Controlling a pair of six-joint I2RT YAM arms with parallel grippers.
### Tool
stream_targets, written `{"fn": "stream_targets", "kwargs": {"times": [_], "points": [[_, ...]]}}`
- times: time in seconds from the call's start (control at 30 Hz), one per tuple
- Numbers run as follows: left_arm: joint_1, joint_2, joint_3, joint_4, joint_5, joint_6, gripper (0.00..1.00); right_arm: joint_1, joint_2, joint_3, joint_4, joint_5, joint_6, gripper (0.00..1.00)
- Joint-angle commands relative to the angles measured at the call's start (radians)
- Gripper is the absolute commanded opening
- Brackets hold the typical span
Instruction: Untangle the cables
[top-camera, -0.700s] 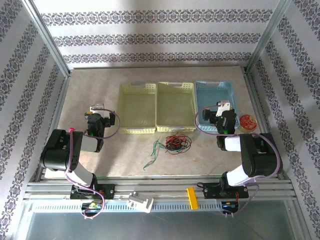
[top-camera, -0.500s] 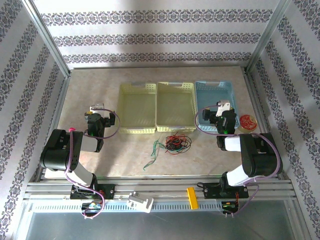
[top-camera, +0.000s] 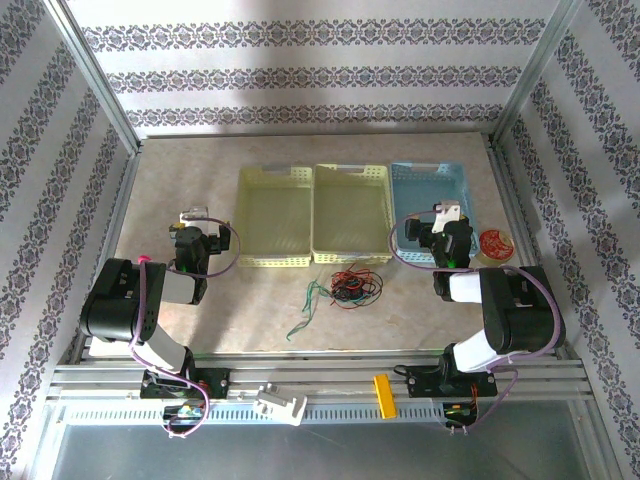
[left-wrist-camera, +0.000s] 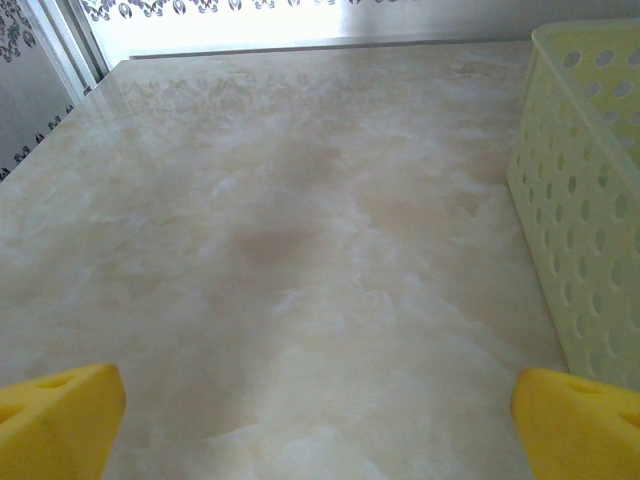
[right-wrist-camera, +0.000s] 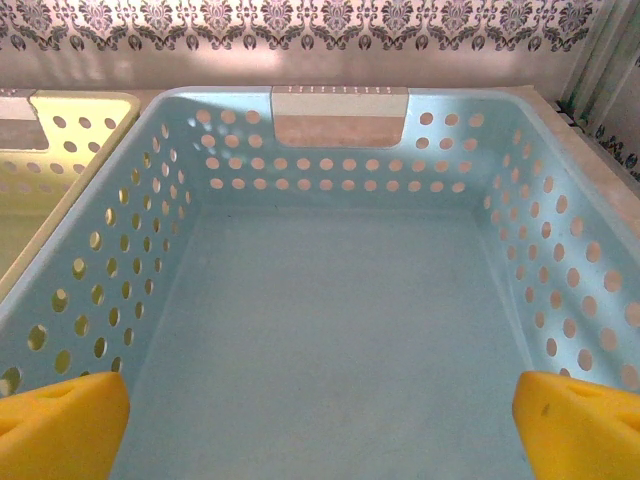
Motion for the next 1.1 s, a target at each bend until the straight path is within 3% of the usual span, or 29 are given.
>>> {"fn": "stream_targets", "kwargs": {"times": [0.0,0.3,0.4,0.57,0.6,0.67,0.73,0.77,0.87,1.07], "points": [[0.011,0.001,0.003,0.030,0.013,-0.008,0.99,-0.005,0.007,0.013,0.009,-0.022,0.003,0.98],[0.011,-0.037,0.003,0.006,0.019,-0.003,0.99,-0.004,0.009,0.014,0.007,-0.022,0.001,0.98],[0.006,-0.167,0.026,-0.149,0.029,0.006,0.99,-0.006,0.009,0.014,0.007,-0.023,0.003,0.98],[-0.002,-0.335,0.054,-0.305,-0.190,-0.116,0.99,-0.008,-0.020,0.027,-0.030,-0.018,0.010,0.98],[-0.004,-0.373,0.091,-0.421,-0.194,-0.140,0.99,-0.003,-0.064,0.039,-0.079,0.000,0.005,0.94],[-0.019,-0.416,0.174,-0.634,-0.196,-0.182,0.99,0.046,-0.183,0.086,-0.281,0.165,0.010,0.80],[-0.100,-0.447,0.203,-0.719,-0.232,-0.177,0.99,0.105,-0.301,0.163,-0.531,0.395,0.109,0.66],[-0.153,-0.459,0.201,-0.727,-0.248,-0.154,0.99,0.127,-0.339,0.195,-0.634,0.439,0.167,0.63],[-0.366,-0.467,0.213,-0.757,-0.268,-0.094,0.99,0.193,-0.441,0.269,-0.929,0.348,0.291,0.61],[-0.665,-0.400,0.267,-0.811,0.030,-0.103,1.00,0.414,-0.560,0.263,-1.249,0.044,0.405,0.61]]}}
